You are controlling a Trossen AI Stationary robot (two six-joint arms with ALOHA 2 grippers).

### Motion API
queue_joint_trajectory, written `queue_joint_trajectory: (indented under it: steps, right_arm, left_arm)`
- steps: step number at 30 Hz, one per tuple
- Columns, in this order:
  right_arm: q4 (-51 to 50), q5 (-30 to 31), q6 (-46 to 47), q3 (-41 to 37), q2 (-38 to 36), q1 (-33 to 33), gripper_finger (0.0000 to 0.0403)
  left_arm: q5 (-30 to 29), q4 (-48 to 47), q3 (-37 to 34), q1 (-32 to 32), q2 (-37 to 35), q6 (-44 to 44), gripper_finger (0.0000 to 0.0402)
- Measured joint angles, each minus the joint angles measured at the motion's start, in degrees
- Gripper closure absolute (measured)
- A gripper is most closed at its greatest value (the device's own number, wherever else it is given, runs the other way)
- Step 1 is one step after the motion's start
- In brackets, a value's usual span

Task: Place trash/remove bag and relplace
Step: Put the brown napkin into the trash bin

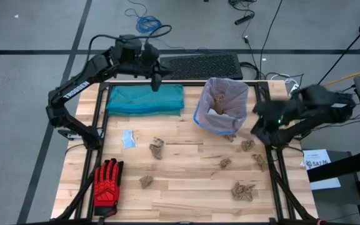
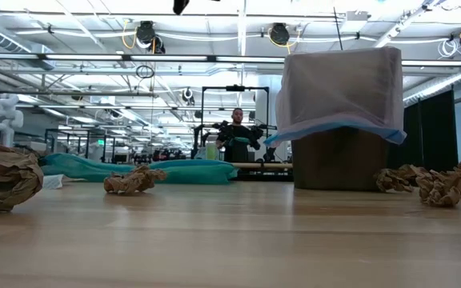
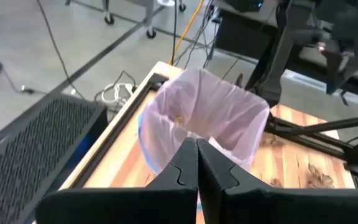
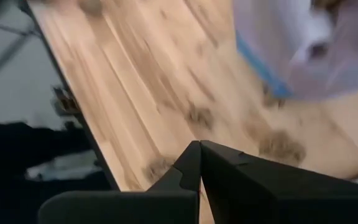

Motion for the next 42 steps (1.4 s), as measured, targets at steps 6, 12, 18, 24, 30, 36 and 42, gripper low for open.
queue_joint_trajectory:
  steps: [6, 12, 18, 24, 30, 36, 42]
  right_arm:
    - [8.09, 5.58, 15.94, -14.09, -1.52, 15.72, 0.0403]
    - [18.68, 23.53, 27.60, -26.51, -2.11, 27.62, 0.0403]
    - [20.21, 37.06, 40.83, -39.01, 0.01, 31.71, 0.0403]
    - [27.11, 40.72, 53.25, -49.92, 0.16, 30.93, 0.0379]
    - [29.27, 40.73, 54.78, -55.29, 0.17, 27.60, 0.0316]
    - [30.06, 41.33, 53.66, -57.42, 0.17, 22.93, 0.0257]
    - [37.10, 43.81, 50.27, -59.92, 0.17, 19.08, 0.0232]
  left_arm:
    - [-0.16, -0.97, -0.10, 1.98, -0.28, -0.89, 0.0401]
    - [-0.18, -0.67, -3.41, 4.40, -2.63, -1.15, 0.0401]
    - [-0.17, -0.54, -7.34, 6.10, -6.86, -2.31, 0.0401]
    - [-0.17, -2.93, -7.87, 7.23, -9.97, -2.94, 0.0401]
    - [-0.63, -6.60, -7.87, 8.24, -11.74, -2.49, 0.0401]
    - [-0.74, -8.60, -7.87, 8.63, -12.40, -1.24, 0.0401]
    - [-0.78, -10.62, -7.91, 8.59, -12.34, -0.16, 0.0402]
